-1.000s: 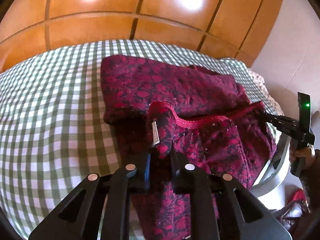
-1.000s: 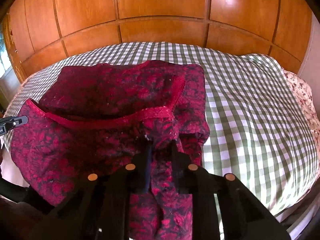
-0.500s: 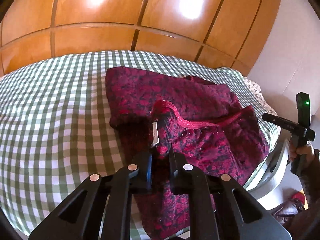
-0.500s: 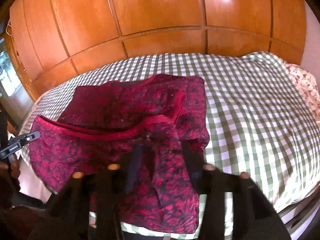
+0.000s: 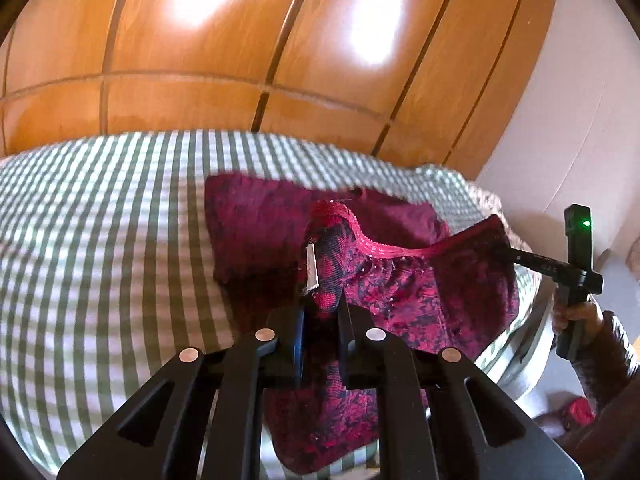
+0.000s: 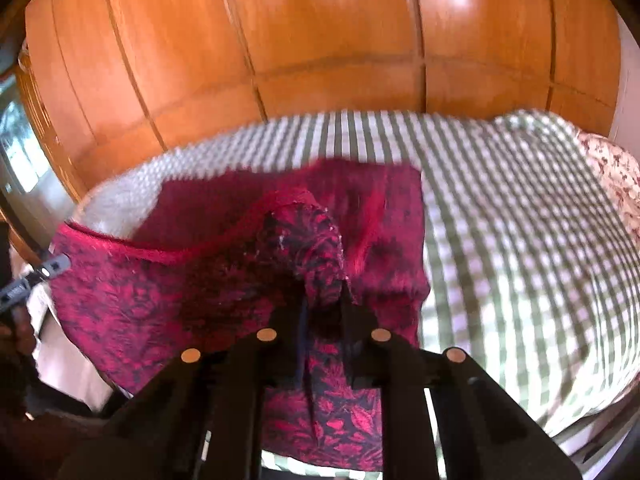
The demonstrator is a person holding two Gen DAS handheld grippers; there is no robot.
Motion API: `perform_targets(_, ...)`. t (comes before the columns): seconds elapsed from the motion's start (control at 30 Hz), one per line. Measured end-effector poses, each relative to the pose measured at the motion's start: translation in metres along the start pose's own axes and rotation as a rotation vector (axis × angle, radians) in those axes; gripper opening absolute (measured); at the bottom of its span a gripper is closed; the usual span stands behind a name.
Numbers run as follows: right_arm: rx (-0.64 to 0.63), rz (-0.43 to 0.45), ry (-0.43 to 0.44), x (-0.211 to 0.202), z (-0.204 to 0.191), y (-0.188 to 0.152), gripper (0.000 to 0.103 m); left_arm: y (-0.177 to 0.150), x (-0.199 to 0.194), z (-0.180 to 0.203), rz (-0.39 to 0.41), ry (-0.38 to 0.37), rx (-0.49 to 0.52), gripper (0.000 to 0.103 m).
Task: Fold small clothes
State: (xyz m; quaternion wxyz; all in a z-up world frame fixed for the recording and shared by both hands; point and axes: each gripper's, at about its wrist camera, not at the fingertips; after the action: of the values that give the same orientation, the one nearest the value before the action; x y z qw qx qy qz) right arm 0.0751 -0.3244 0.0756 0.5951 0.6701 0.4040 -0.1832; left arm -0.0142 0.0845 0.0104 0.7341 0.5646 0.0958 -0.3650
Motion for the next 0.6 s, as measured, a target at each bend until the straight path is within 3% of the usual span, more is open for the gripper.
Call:
perform_targets(0.13,0.021,0.052,-0.010,0.009,0.007,0.035,0.013,0.033,0.014,-0.007,0.050,0.024,0.011,0.012)
perform_targets(0.37,0.114,0.070,-0.047,0.076,0.028,0.099,0.012,0.086,0.074,-0.033,0.057,0.123,-0.023,0.012)
perform_targets(0.6,0.167,0.012,-0.155,0.147,0.048,0.118,0.012,0.117,0.142,-0.062,0.008,0.214,-0.088,0.012)
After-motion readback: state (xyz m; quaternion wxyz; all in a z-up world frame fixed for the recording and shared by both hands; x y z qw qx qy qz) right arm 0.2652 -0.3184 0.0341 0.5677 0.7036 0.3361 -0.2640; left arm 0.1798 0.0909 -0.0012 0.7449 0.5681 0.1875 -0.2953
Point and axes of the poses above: each gripper's, at about its wrist camera, not at the fingertips, and x roughly the way its jaws point, z to its right, y to its top, and after that the axes turned 2 degrees about -x, right-handed
